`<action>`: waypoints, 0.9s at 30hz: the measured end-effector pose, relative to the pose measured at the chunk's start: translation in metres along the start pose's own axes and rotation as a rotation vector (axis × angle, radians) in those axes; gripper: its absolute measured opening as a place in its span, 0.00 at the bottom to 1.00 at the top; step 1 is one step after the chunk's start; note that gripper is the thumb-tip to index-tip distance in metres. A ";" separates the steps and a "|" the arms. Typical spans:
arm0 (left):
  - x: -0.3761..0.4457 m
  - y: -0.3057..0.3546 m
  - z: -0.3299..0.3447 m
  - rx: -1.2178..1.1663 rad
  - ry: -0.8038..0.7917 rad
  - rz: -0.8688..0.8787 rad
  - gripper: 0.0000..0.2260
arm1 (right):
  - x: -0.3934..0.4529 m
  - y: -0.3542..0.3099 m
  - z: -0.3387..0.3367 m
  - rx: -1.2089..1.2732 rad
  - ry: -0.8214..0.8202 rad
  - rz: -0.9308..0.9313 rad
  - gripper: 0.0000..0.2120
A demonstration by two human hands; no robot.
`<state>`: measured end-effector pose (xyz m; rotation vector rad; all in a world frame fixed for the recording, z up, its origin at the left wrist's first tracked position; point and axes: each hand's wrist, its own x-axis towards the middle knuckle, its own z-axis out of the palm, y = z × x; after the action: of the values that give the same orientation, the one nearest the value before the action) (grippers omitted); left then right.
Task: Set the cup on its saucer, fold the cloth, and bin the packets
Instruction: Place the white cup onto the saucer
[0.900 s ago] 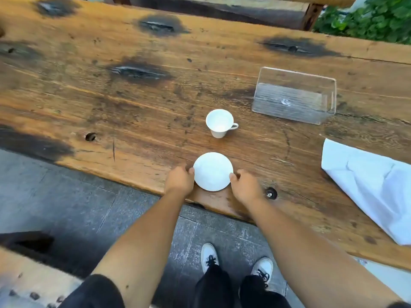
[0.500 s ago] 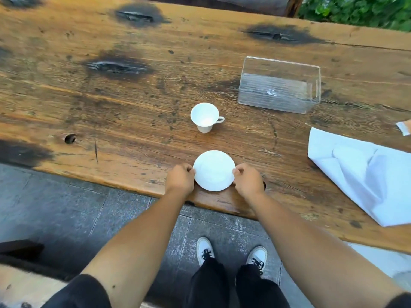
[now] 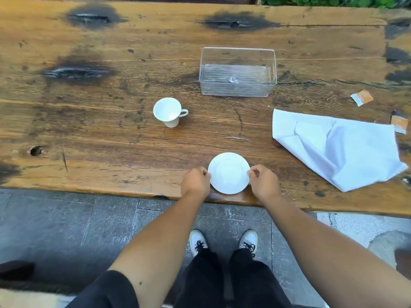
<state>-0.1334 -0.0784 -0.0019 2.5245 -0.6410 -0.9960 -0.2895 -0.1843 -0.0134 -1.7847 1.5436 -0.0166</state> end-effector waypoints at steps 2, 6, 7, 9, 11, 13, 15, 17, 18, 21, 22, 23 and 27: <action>0.001 0.002 0.003 0.007 -0.006 0.000 0.07 | 0.002 0.003 0.000 -0.004 0.002 0.000 0.07; 0.002 0.006 0.007 0.022 -0.003 -0.001 0.07 | 0.006 0.005 -0.001 -0.016 0.003 0.002 0.07; 0.003 0.006 0.008 0.025 -0.002 -0.001 0.07 | 0.007 0.006 -0.002 -0.021 0.002 0.004 0.08; 0.004 0.007 0.010 0.032 0.000 -0.003 0.07 | 0.008 0.007 -0.002 -0.033 0.000 0.007 0.08; 0.007 0.007 0.011 0.038 0.006 0.003 0.07 | 0.010 0.007 -0.002 -0.045 -0.006 0.009 0.08; 0.009 0.007 0.012 0.049 0.006 0.016 0.07 | 0.011 0.006 -0.002 -0.063 -0.015 0.012 0.09; 0.011 0.005 0.012 0.052 0.003 0.035 0.08 | 0.010 0.004 -0.003 -0.102 -0.010 0.018 0.10; 0.012 0.002 0.009 0.048 0.034 0.050 0.09 | 0.007 0.000 -0.007 -0.149 0.027 -0.002 0.14; 0.015 -0.001 0.004 0.033 0.069 0.051 0.10 | 0.006 -0.004 -0.009 -0.158 0.050 -0.034 0.15; 0.032 -0.013 -0.028 -0.128 0.266 -0.006 0.13 | 0.013 -0.035 -0.010 -0.123 0.068 -0.177 0.14; 0.042 -0.016 -0.044 -0.210 0.343 -0.033 0.13 | 0.020 -0.051 -0.007 -0.093 0.047 -0.234 0.14; 0.053 -0.018 -0.060 -0.285 0.409 -0.056 0.13 | 0.028 -0.071 -0.003 -0.056 0.015 -0.286 0.13; 0.102 -0.015 -0.118 -0.409 0.476 -0.081 0.16 | 0.062 -0.157 0.025 0.029 -0.146 -0.398 0.16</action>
<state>0.0205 -0.1019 0.0167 2.3005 -0.1734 -0.4539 -0.1291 -0.2276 0.0258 -1.9951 1.0640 -0.0992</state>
